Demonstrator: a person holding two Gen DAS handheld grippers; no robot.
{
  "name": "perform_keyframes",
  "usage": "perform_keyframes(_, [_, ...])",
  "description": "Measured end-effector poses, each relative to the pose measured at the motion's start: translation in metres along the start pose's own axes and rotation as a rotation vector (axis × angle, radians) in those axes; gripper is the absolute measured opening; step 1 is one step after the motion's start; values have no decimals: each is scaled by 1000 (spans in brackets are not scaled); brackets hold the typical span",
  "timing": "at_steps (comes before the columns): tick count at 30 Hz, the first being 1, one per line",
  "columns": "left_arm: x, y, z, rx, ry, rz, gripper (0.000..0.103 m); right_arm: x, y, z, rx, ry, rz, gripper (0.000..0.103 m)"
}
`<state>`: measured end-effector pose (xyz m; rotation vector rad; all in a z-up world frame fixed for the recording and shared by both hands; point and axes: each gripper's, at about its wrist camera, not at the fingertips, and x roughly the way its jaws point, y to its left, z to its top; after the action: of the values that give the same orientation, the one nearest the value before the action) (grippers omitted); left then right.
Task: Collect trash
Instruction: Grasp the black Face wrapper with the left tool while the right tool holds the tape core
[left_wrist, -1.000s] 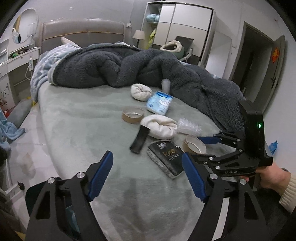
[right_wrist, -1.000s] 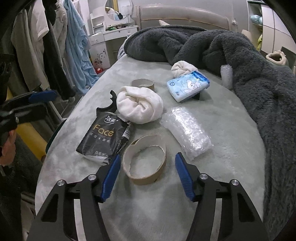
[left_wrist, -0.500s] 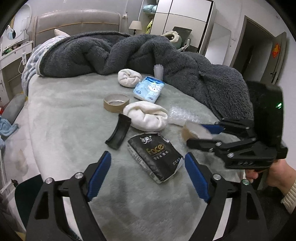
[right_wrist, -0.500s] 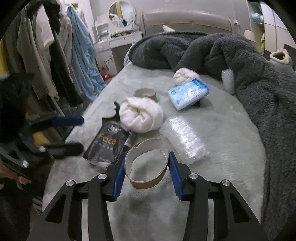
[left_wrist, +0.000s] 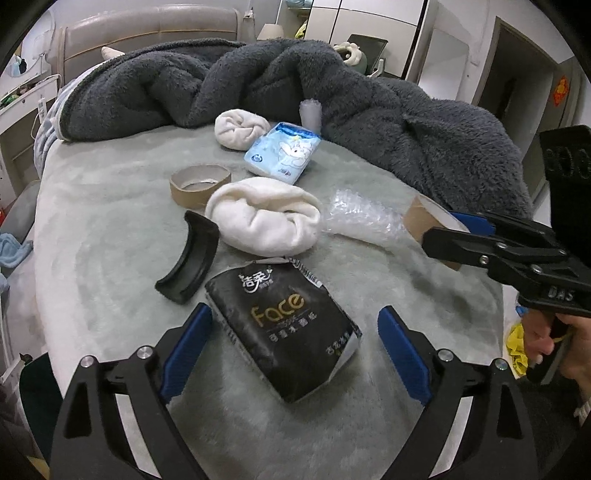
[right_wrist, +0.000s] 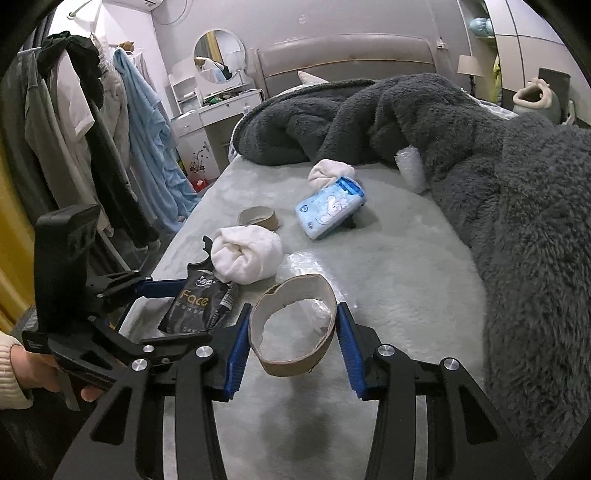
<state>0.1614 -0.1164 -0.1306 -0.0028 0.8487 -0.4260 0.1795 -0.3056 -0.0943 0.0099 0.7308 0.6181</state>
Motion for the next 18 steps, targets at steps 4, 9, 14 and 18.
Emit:
perform_keyframes(4, [8,-3,1,17,21,23,87,4,1,2,2,9,-2,45])
perform_keyframes(9, [6,2,1,14,34,20,77,10,11,11,-3,8,2,45])
perform_keyframes(14, [-9,3,-1,32,10,-11,76,13,20,20,-6,-1,5,45])
perform_keyframes(18, [-26,6,-3,49,-26,-29,76,16,26,33,17,-19,8,45])
